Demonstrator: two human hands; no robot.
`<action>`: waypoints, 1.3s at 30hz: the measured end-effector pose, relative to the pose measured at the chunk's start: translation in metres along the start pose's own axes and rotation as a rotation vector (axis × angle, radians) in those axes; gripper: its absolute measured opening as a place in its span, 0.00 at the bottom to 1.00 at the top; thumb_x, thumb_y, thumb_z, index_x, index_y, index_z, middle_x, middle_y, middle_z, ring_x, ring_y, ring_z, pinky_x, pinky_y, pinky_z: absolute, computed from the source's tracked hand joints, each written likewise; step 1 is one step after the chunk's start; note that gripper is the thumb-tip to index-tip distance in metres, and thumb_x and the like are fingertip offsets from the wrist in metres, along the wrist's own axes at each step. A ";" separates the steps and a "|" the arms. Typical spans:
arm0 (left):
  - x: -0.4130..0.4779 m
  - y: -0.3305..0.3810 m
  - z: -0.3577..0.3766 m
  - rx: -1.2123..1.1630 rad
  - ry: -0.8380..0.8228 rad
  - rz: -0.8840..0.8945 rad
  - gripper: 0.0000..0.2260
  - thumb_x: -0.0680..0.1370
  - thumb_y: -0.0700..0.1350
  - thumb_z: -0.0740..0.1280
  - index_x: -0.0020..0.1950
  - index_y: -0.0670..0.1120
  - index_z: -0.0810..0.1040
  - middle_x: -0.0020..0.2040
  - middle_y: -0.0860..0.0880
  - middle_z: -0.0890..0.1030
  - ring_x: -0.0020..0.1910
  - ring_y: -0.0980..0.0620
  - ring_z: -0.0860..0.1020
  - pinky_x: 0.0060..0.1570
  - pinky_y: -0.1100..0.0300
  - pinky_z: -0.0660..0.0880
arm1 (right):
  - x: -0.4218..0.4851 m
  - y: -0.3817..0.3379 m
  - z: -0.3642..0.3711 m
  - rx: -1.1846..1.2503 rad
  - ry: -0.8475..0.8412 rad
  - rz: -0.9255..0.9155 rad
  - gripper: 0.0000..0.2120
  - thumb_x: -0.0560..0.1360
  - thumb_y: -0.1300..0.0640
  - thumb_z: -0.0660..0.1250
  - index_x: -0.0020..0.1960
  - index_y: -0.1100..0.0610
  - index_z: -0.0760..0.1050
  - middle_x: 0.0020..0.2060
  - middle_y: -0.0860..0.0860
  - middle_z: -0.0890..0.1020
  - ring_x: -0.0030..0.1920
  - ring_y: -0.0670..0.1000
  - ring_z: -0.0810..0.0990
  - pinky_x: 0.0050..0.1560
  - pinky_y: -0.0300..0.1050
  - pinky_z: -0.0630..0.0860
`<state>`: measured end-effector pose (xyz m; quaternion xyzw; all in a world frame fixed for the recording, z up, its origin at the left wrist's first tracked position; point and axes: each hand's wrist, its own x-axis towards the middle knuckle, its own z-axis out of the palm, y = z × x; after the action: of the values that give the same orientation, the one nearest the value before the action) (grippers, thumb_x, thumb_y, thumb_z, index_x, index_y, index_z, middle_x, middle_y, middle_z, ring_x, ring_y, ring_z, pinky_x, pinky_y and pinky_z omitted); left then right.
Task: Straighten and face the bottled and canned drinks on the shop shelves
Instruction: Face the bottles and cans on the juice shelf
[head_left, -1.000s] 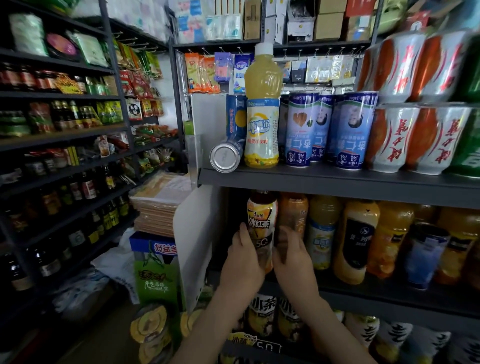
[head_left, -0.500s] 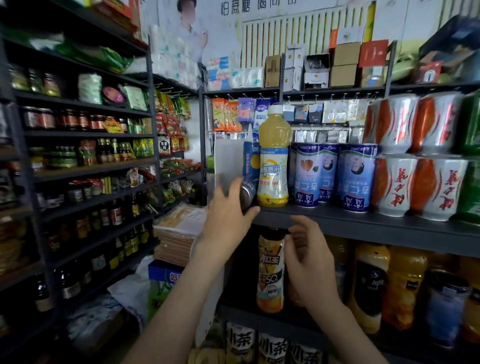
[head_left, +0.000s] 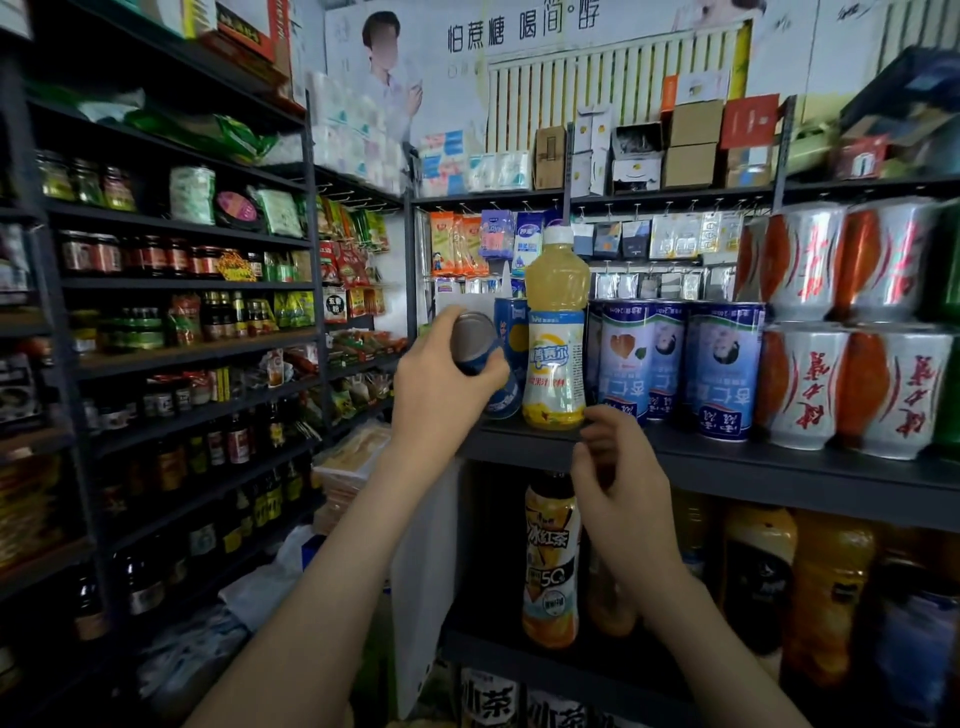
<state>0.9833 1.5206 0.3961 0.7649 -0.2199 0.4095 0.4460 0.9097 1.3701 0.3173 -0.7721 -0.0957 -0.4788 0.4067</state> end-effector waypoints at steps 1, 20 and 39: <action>0.006 0.000 0.000 -0.040 -0.006 -0.030 0.19 0.72 0.51 0.70 0.62 0.50 0.73 0.50 0.52 0.79 0.47 0.53 0.77 0.43 0.67 0.68 | 0.003 -0.001 0.000 0.015 0.000 0.011 0.14 0.77 0.62 0.64 0.62 0.53 0.69 0.47 0.45 0.76 0.49 0.37 0.74 0.46 0.26 0.70; 0.061 -0.002 0.022 -0.176 -0.055 -0.308 0.26 0.71 0.58 0.72 0.63 0.46 0.71 0.51 0.51 0.77 0.43 0.53 0.76 0.45 0.55 0.77 | 0.023 0.006 0.003 0.019 0.022 0.073 0.14 0.77 0.62 0.64 0.61 0.54 0.70 0.47 0.46 0.76 0.48 0.37 0.74 0.46 0.25 0.69; 0.026 -0.018 0.048 -0.148 -0.454 -0.401 0.26 0.71 0.45 0.74 0.65 0.41 0.69 0.62 0.45 0.76 0.58 0.47 0.75 0.56 0.56 0.72 | 0.031 0.000 0.020 -0.340 -0.028 0.061 0.15 0.77 0.61 0.63 0.63 0.58 0.69 0.55 0.51 0.74 0.58 0.50 0.71 0.58 0.45 0.72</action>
<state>1.0314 1.4896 0.3955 0.8303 -0.1877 0.1149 0.5120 0.9398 1.3769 0.3384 -0.8389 0.0042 -0.4648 0.2833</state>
